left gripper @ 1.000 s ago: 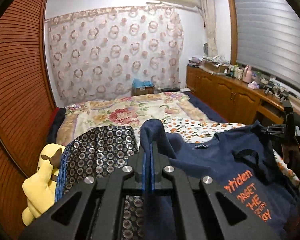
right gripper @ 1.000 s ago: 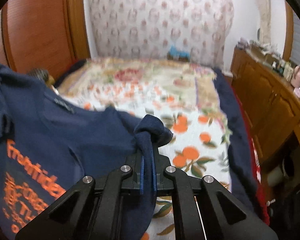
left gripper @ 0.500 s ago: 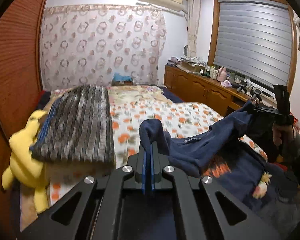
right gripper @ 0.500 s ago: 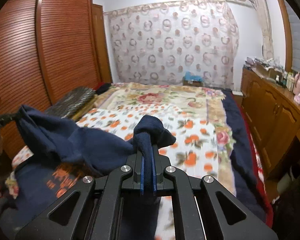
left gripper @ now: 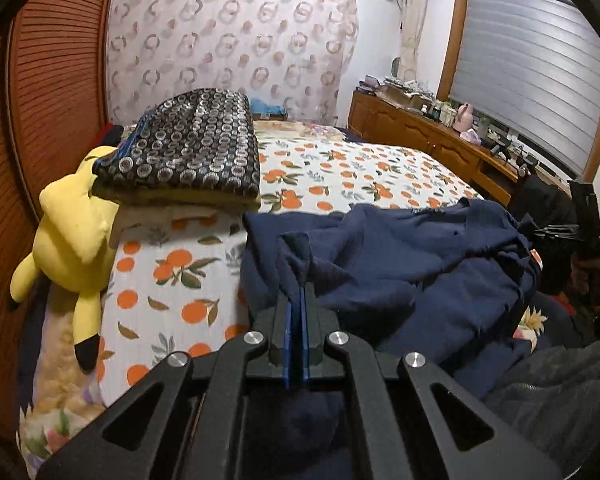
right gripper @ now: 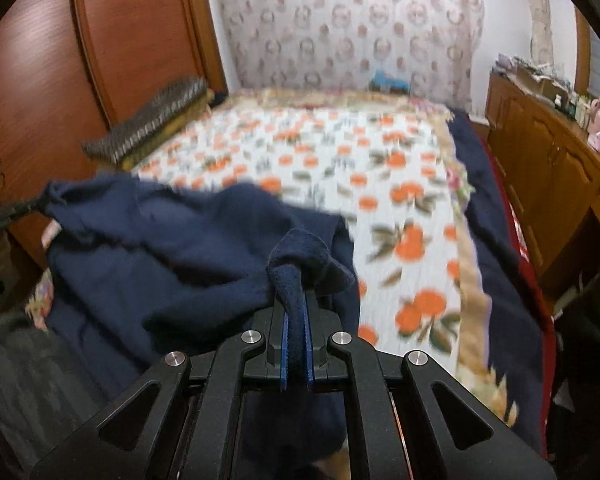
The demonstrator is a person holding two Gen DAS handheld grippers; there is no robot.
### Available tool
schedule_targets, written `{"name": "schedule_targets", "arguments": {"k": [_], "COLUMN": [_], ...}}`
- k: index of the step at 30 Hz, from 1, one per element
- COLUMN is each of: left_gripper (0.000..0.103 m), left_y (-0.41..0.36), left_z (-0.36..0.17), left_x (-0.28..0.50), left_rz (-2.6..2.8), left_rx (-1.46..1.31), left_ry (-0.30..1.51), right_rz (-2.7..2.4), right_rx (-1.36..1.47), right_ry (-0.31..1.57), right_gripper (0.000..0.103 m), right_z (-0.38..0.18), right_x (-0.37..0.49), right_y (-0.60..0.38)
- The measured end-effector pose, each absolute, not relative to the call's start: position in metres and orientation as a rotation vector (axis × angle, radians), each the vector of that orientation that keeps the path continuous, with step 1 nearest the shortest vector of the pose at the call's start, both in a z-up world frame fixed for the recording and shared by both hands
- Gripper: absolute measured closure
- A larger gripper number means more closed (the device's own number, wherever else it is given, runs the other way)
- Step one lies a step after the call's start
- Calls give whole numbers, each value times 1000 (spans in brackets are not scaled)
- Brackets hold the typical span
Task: Fold small clothes
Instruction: 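Lift the hem with both grippers and fold it toward the collar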
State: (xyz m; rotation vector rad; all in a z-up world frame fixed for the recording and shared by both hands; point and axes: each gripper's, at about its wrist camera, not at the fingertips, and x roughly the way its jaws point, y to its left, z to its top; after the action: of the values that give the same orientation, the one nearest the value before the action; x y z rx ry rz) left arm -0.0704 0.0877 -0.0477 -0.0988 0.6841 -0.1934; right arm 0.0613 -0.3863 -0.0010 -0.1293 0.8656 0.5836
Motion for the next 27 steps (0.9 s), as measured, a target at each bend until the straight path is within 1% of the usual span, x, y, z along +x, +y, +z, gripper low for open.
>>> {"name": "schedule_targets", "arguments": {"k": [3,5,7,9,10,11,13,15,17,20,21,27], "left_gripper": [102,98,89,67,61,59,46,44,44,44,44,44], "left_y": [90,92,93,96,98,99,101,104,106,107,109,121], "left_z": [-51,-48,-42,-36,-33,-31,-26,-22,-21,-20,-21,-37], "left_x": [-70,-70,-69,-69,-68,-67,-62,-56,-46,-29,-19,38], "left_rz": [-194,-195,-190,-193,-189,-184,-166,-161,-158,-147,-133,-109], "left_rx": [-92,-83,-75,-82,-81,-77,-62,-58,-62,-54,-49,-71], "left_ry": [704,699,687,669,661,658,651,635,640,623,621,690], "right_rz": [571,560,557,556,554,549,539,524,505,502,502,506], "right_rx": [-124,-128,-147,-158,-160,-162,-166,-175,-191,-202,-201,-183], "right_ry": [877,869,844,814,800,780,753,735,726,725,730,790], "right_gripper": [98,95,93,92,91,89,84,73,71,65,63,62], "right_z": [-2,2,11,19,23,30,37,41,42,36,33,6], "right_x": [60,62,62,61,61,62,63,69,76,94,99,139], "right_y": [-388,-389,-390,-390,-391,-393,-395,-395,-393,-388,-387,-373]}}
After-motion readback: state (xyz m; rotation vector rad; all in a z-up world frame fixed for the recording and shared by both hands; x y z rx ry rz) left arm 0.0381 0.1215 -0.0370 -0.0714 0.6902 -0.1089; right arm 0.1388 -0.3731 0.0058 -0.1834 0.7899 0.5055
